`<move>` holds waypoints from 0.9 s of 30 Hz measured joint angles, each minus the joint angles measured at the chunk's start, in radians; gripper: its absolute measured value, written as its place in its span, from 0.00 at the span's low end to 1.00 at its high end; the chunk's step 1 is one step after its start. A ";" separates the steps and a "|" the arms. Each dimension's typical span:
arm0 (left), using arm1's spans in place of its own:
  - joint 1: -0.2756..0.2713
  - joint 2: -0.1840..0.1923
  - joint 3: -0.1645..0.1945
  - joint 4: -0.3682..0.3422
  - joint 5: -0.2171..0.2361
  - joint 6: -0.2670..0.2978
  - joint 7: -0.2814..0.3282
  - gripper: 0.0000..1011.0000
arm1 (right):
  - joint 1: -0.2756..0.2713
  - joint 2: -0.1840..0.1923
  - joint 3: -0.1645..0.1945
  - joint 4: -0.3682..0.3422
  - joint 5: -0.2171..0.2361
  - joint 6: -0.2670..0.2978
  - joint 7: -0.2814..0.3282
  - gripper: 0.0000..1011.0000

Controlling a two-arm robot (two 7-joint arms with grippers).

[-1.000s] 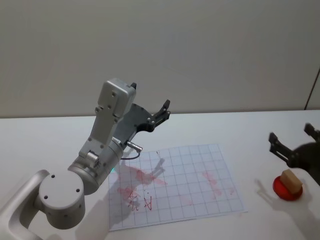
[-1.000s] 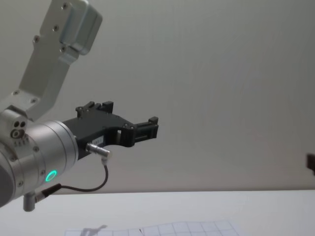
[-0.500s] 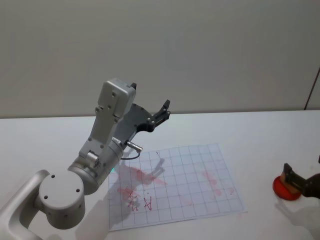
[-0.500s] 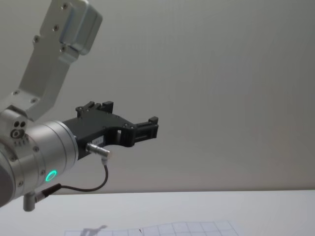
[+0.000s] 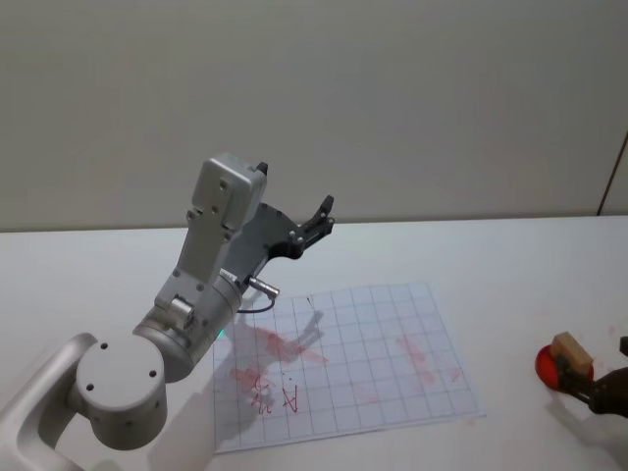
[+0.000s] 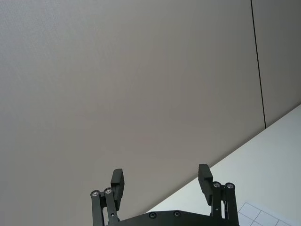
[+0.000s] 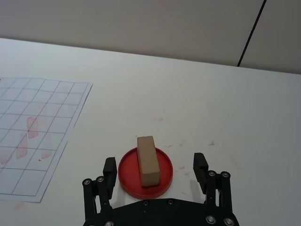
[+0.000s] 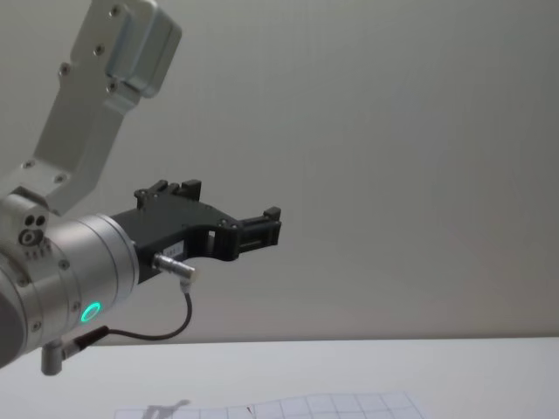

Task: Use the one hand to pick up the stamp and affix it onto the A4 paper.

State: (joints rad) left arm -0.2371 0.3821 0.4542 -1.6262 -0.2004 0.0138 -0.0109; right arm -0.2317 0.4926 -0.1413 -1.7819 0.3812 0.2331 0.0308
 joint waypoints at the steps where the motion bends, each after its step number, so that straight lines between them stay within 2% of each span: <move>1: 0.000 0.000 0.000 0.000 0.000 0.000 0.000 0.99 | 0.006 -0.003 -0.002 0.010 -0.005 0.005 0.006 0.99; 15: 0.000 0.000 0.000 0.000 0.000 0.000 0.000 0.99 | 0.065 -0.033 -0.021 0.080 -0.054 0.029 0.060 0.97; 22: 0.000 0.000 0.000 0.000 0.000 0.000 0.000 0.99 | 0.080 -0.041 -0.025 0.097 -0.068 0.032 0.072 0.82; 23: 0.000 0.000 0.000 0.000 0.000 0.000 0.000 0.99 | 0.082 -0.042 -0.026 0.100 -0.069 0.033 0.074 0.76; 25: 0.000 0.000 0.000 0.000 0.000 0.000 0.000 0.99 | 0.084 -0.043 -0.027 0.102 -0.071 0.034 0.076 0.73; 27: 0.000 0.000 0.000 0.000 0.000 0.000 0.000 0.99 | 0.087 -0.044 -0.027 0.105 -0.073 0.034 0.079 0.65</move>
State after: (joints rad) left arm -0.2371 0.3821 0.4542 -1.6262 -0.2004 0.0139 -0.0109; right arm -0.1451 0.4486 -0.1686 -1.6766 0.3079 0.2672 0.1093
